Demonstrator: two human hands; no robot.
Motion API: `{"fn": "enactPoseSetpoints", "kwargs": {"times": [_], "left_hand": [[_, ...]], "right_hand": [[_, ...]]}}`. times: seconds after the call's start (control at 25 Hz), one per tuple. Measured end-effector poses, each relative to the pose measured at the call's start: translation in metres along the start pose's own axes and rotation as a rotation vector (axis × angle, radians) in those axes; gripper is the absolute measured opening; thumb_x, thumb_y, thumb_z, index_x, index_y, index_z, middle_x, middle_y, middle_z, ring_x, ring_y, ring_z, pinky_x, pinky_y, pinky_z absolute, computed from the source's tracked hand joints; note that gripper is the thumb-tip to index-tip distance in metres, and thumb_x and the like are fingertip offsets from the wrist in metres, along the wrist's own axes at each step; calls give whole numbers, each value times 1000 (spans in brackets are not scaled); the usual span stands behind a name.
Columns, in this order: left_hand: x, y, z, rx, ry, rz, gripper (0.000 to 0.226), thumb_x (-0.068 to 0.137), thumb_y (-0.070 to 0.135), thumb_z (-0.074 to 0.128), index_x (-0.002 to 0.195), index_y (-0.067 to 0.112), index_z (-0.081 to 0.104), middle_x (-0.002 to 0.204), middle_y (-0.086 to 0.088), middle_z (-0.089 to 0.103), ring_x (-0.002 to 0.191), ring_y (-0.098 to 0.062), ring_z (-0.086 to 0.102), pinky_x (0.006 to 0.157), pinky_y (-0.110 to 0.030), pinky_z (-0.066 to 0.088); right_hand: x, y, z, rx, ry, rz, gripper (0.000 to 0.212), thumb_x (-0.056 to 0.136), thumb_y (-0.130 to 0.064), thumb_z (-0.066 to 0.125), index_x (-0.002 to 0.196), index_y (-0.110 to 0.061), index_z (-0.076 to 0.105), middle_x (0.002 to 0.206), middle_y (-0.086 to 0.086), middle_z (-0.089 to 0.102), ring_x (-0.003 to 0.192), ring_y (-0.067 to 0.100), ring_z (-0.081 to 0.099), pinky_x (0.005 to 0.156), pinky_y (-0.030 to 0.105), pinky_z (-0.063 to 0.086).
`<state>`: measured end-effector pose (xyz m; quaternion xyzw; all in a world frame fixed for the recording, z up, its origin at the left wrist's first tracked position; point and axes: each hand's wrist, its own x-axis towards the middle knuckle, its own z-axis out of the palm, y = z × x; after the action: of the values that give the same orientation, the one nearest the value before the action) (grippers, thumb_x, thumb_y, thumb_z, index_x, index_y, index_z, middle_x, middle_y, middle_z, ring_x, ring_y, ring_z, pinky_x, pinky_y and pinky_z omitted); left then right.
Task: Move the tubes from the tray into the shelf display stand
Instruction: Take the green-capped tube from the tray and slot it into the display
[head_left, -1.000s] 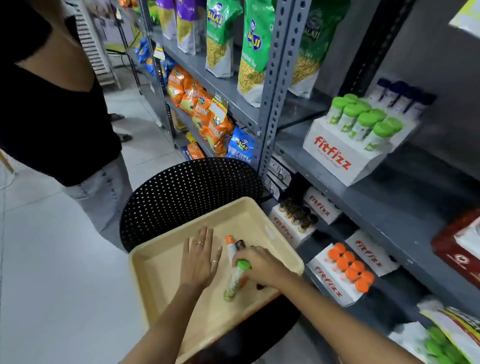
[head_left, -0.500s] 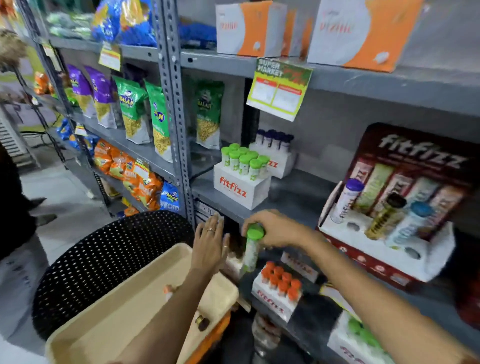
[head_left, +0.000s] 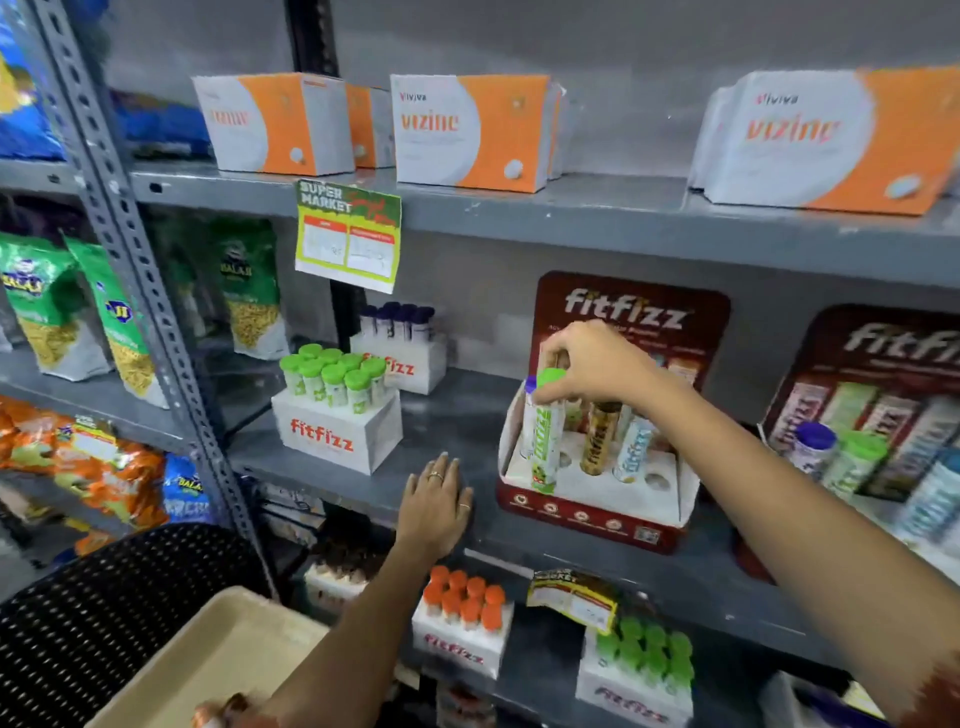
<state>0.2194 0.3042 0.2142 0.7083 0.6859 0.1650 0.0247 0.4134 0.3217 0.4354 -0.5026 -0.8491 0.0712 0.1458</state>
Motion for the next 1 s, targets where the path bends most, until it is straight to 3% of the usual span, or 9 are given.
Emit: {"fn": "enactPoseSetpoints", "kwargs": {"times": [0.12,0.28,0.48,0.76,1.0], "left_hand": [[10,13,7,-7,-69,14,54,100,37,27,145,9,18,154,-8,14,140,-21,10,113,-41,7],[14,20,20,18,-151,-2,58,99,41,24,146,8,14,155,-8,10,141,-20,6,113,-42,5],[13,19,28,113,-160,-10,60,98,45,17,147,11,8,156,-5,7,141,-19,3,114,-41,0],[13,18,30,135,-152,-14,61,97,48,14,147,13,7,156,-4,6,141,-20,2,114,-41,-1],[12,18,31,147,-147,-13,62,97,50,12,147,14,6,156,-4,4,141,-20,1,114,-41,-3]], "right_hand": [[2,10,-9,10,-20,70,21,69,-27,80,71,-12,66,65,2,63,52,16,61,42,23,43],[9,20,-8,-8,-55,138,30,73,-26,79,95,-9,69,80,3,63,55,13,62,42,18,40],[20,25,2,-43,-55,196,46,73,-27,80,113,-12,65,101,4,62,82,20,66,57,23,47],[26,33,13,-60,-83,238,48,72,-20,81,115,-12,62,124,11,59,109,27,57,88,36,48],[17,31,26,-111,-143,259,49,77,-19,76,122,-13,58,128,10,53,114,27,52,92,37,45]]}}
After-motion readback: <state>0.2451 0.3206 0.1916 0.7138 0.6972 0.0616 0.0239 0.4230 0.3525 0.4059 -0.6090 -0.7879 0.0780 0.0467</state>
